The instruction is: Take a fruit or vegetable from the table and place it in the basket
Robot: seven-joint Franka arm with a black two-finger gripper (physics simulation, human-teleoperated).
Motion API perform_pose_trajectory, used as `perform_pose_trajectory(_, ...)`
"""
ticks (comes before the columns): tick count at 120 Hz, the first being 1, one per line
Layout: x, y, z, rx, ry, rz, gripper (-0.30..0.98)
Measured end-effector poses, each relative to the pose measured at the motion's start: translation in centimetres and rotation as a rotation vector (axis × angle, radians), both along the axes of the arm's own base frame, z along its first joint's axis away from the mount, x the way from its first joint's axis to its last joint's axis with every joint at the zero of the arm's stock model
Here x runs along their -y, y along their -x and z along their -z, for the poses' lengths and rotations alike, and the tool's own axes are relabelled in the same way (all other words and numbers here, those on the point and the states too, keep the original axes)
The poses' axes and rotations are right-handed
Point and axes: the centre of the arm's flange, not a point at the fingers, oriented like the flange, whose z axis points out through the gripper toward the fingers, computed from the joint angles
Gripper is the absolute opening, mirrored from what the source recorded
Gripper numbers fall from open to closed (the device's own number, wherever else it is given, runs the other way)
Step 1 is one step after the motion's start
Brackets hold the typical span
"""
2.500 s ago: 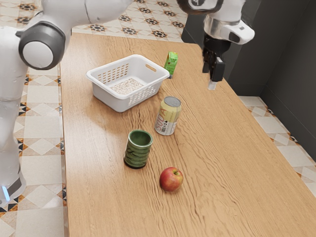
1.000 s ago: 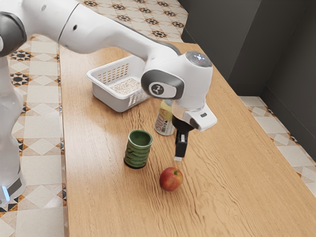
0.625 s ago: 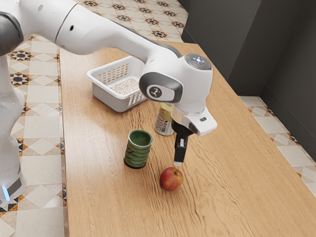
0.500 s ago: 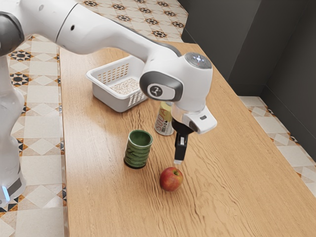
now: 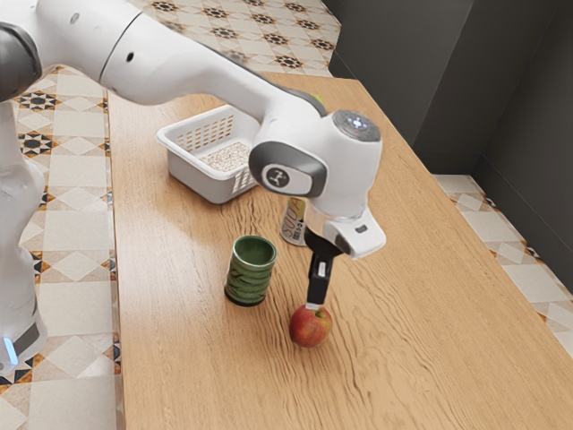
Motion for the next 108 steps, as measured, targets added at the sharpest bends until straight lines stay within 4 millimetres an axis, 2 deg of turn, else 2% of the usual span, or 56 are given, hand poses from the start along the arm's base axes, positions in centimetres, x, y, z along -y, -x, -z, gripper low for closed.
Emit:
perform_pose_trajectory(24, 0.9, 0.5, 0.2, -0.002, -0.001, 0.018, 0.69)
perform_pose_trajectory(42, 1.3, 0.8, 1.1, -0.015, -0.005, 0.026, 0.69)
perform_pose_trajectory(108, 1.7, -0.8, 5.5, -0.078, 0.008, 0.013, 0.69)
